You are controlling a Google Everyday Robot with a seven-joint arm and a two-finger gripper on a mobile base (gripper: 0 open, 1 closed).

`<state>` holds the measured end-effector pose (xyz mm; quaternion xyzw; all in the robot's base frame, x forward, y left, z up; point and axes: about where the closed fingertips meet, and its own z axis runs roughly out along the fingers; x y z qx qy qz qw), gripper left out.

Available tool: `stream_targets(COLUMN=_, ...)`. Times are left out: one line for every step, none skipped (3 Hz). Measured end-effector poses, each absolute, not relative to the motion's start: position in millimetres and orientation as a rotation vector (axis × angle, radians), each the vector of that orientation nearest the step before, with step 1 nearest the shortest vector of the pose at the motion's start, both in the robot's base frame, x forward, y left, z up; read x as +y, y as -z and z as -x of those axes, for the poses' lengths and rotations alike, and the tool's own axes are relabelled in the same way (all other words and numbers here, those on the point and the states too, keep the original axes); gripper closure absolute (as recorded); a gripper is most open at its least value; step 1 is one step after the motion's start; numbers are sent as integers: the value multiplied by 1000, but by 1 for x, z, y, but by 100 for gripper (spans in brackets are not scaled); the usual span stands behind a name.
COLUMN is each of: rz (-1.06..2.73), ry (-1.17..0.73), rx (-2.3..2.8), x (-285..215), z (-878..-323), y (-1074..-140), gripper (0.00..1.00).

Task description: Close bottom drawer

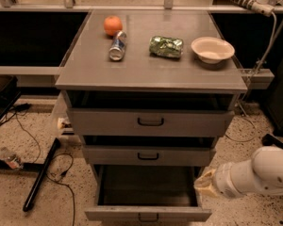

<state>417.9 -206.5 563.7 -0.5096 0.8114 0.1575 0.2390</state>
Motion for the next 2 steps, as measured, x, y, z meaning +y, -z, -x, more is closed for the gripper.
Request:
stream_targets(rz=1350, ry=-412, rx=2247, x=-219, z=-439, y=-510, gripper=100)
stream_targets(rz=1315, ry=-453, rx=2265, x=-221, z=-452, y=-469, gripper=100)
